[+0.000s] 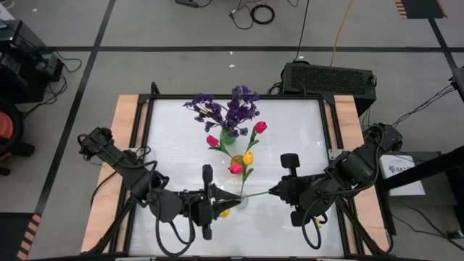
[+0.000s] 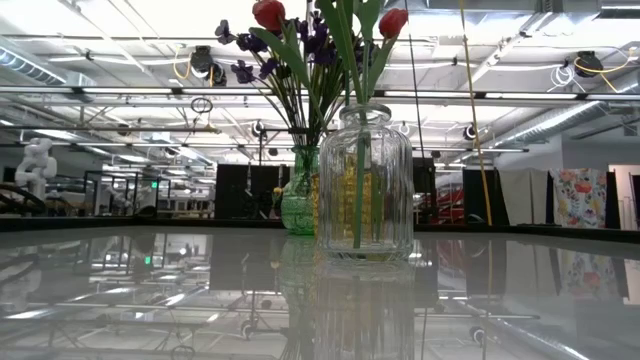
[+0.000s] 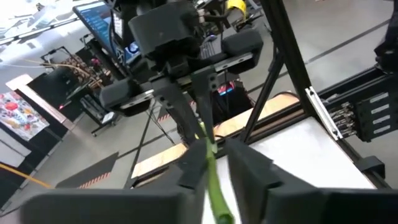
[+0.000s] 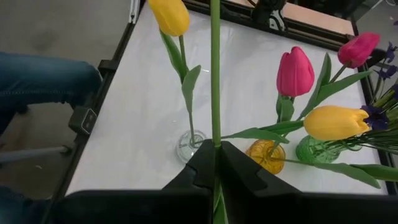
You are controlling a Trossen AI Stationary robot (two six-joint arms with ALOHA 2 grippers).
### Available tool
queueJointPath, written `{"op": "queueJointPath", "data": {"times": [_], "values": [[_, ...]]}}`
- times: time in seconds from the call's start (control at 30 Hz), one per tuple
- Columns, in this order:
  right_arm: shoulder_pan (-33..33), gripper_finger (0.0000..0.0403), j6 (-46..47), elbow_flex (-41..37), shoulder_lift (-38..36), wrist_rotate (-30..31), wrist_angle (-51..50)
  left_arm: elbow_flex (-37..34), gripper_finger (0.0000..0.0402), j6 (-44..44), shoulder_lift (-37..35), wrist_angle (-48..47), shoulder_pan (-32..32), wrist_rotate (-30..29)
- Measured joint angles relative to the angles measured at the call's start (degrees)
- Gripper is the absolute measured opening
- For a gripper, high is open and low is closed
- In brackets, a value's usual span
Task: Sort flowers into vase by color
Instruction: Put the yellow flower into the transparent vase
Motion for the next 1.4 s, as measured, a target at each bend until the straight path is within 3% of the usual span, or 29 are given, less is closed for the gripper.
{"op": "queueJointPath", "data": {"times": [0.13,0.2,0.47,0.73,0.87,1.03,1.4], "values": [[0.02,0.0006,0.00,0.00,0.00,-0.02,0.11,0.00,0.0016,-0.02,-0.17,0.02,-0.04,-0.07],[0.01,0.0006,0.00,0.00,0.00,-0.05,0.02,-0.02,0.0010,-0.02,-0.16,-0.09,-0.04,-0.08],[0.02,0.0006,0.00,0.00,0.00,-0.10,0.01,-0.02,0.0047,-0.40,-0.17,-0.90,-0.04,-0.17],[0.69,0.0006,-0.63,0.00,0.00,-0.24,-0.02,-0.02,0.0109,-0.48,-0.17,-1.82,-0.65,-2.12],[1.19,0.0006,-0.57,0.00,0.00,-0.24,0.02,-0.04,0.0117,-0.46,-0.17,-1.72,-0.55,-3.45],[1.53,0.0006,-0.25,0.00,0.00,-0.20,0.02,-0.03,0.0097,-0.46,-0.17,-1.03,-0.61,-3.40],[1.53,0.0006,-0.22,0.00,0.00,0.00,0.07,-0.04,0.0013,-0.44,-0.17,-0.95,-0.87,-1.22]]}}
